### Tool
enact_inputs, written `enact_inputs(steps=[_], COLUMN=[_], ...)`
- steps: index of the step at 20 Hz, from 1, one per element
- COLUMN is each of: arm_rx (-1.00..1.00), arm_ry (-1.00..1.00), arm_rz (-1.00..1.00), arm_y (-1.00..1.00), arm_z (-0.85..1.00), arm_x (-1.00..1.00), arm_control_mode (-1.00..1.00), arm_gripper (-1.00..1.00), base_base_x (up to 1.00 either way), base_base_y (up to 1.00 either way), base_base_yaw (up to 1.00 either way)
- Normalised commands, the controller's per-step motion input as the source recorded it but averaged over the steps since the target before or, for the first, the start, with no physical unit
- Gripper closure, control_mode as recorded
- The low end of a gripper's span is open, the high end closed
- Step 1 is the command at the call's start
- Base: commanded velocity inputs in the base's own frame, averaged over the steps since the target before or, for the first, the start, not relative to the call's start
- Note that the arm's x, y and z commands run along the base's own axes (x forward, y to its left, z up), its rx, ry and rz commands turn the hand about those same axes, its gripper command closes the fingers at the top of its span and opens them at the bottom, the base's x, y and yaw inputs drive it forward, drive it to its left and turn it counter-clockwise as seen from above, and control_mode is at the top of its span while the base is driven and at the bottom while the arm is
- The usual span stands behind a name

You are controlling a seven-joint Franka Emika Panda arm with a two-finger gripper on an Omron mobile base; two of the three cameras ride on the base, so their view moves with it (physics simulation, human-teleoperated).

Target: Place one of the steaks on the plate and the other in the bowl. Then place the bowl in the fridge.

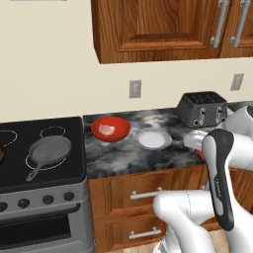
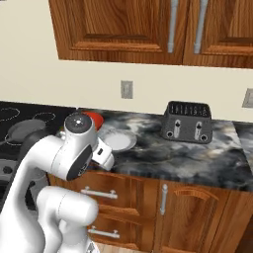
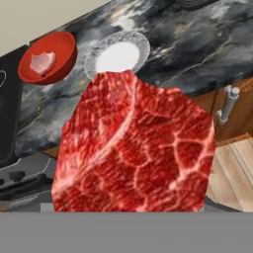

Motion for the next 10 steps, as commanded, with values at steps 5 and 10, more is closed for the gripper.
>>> enact_inputs(steps=[5,10], arm_rx=[0.00,0.00], arm_ry=[0.00,0.01], arm_rz=[0.00,0.00], arm_y=[0.00,0.00], arm_z=[0.00,-0.01], arm_x=[0.00,0.41], arm_control_mode=[1.00,-1.00], arm_gripper=[1.00,1.00], base_base_x=[1.00,0.39], base_base_y=[-0.01,0.02], base_base_yaw=[0.00,0.00])
